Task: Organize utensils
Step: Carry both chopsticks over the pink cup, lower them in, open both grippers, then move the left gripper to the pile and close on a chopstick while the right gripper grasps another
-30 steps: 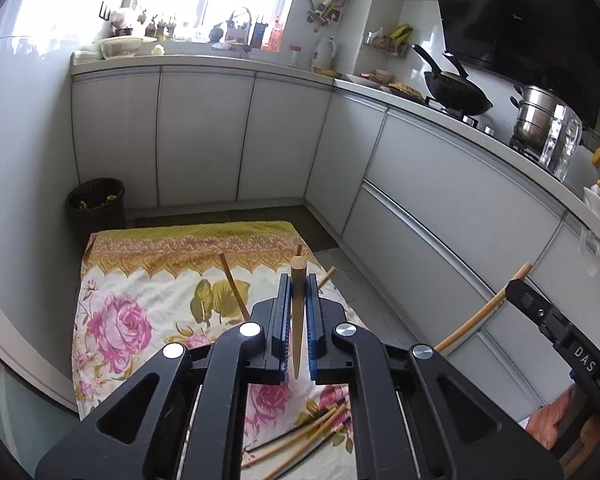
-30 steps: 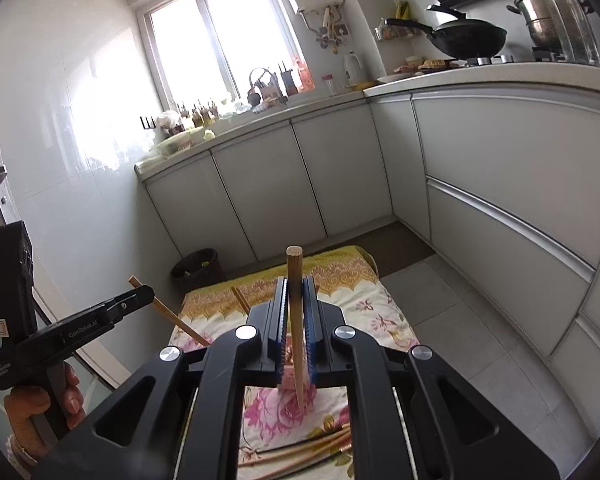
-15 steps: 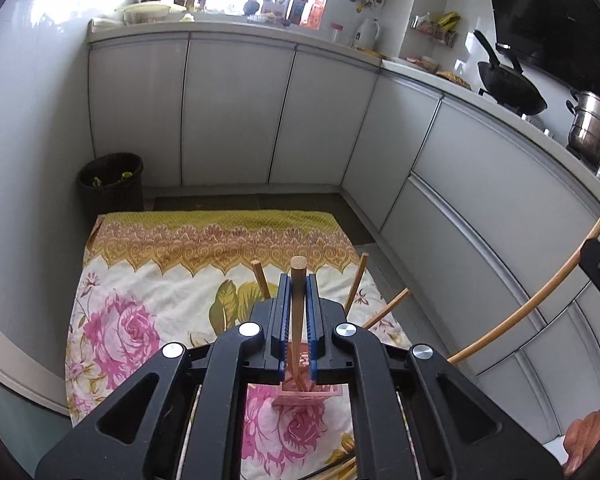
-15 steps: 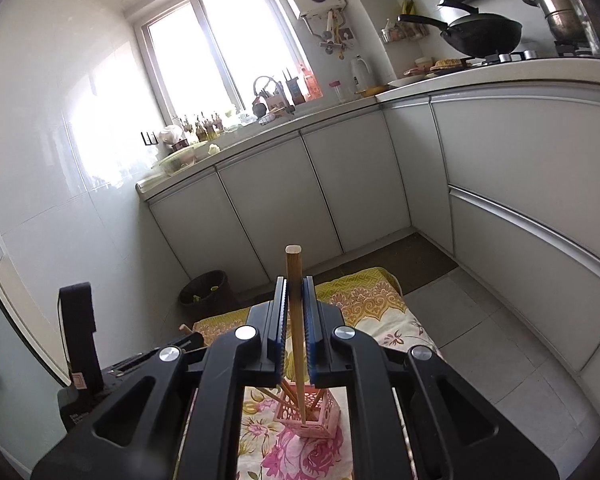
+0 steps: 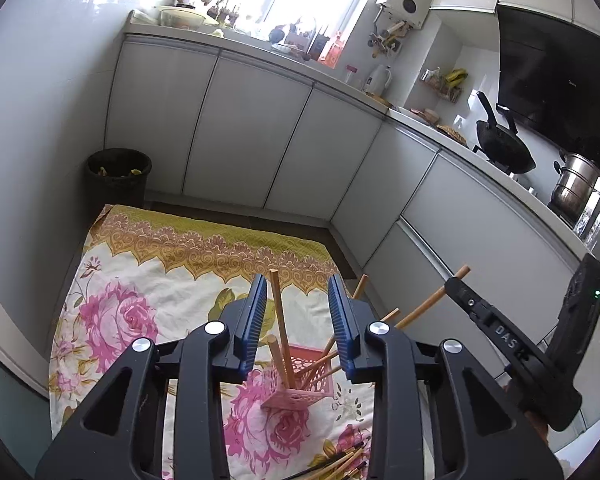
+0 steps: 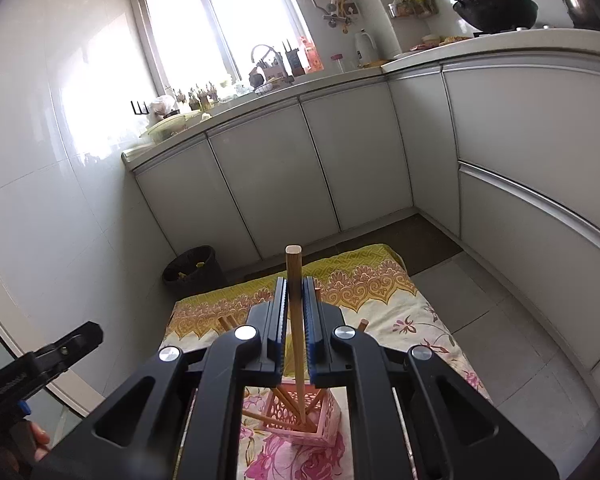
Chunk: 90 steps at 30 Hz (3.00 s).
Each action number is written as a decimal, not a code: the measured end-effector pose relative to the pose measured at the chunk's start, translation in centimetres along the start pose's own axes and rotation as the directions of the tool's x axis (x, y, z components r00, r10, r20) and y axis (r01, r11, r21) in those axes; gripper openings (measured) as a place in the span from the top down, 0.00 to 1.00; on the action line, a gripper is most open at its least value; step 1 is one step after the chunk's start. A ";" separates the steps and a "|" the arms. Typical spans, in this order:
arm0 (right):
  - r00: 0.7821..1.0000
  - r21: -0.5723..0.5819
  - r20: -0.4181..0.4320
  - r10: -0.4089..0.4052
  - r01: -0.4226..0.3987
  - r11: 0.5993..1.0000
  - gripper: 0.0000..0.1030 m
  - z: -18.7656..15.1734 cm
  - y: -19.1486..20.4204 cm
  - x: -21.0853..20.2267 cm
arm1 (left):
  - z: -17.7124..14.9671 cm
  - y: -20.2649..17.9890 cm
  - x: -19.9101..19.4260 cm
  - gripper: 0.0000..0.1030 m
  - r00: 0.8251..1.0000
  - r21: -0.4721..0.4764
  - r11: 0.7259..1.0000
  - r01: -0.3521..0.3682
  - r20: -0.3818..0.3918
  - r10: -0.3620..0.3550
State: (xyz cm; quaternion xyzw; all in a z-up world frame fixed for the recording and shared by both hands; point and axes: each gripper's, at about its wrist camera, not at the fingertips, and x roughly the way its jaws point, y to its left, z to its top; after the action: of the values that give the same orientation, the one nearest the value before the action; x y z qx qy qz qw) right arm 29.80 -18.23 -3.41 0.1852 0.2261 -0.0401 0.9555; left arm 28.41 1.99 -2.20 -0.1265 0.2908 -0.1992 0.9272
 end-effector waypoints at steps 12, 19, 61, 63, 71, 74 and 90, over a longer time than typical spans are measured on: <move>0.999 0.023 0.012 -0.041 0.041 0.999 0.37 -1.4 0.0 0.9 | -1.5 1.5 0.7 0.69 0.998 0.003 1.000 -0.019 -0.061 0.019; 0.989 0.047 0.086 -0.119 0.115 0.992 0.08 -1.0 -1.1 -1.9 | -1.9 0.9 0.1 0.56 0.998 0.026 0.999 -0.023 -0.065 0.025; 0.824 0.176 -0.539 -0.172 0.311 0.934 0.07 -20.4 -15.7 -11.8 | -20.2 -11.0 13.8 0.23 0.660 0.513 0.825 0.238 -0.708 0.250; 0.825 0.178 -0.541 -0.166 0.305 0.935 0.07 -20.3 -15.7 -11.8 | -21.4 -12.0 14.5 0.44 0.608 0.519 0.801 0.298 -0.750 0.261; 0.822 0.196 -0.548 -0.154 0.306 0.932 0.07 -20.3 -16.5 -11.9 | -23.8 -13.5 17.4 0.65 0.537 0.592 0.737 0.327 -0.758 0.371; 0.819 0.200 -0.553 -0.153 0.309 0.930 0.07 -20.4 -16.8 -11.8 | -24.0 -13.5 18.2 0.67 0.513 0.563 0.752 0.341 -0.782 0.353; 0.803 0.204 -0.578 -0.144 0.313 0.928 0.07 -20.8 -17.4 -10.4 | -25.1 -11.5 20.1 0.86 0.465 0.526 0.742 0.415 -0.824 0.325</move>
State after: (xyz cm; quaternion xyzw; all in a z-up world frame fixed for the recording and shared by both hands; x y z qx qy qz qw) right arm 9.08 -26.72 -21.84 0.2976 0.5049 -0.1334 0.7992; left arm 25.27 -20.10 -28.02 0.3278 0.6301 -0.3511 0.6102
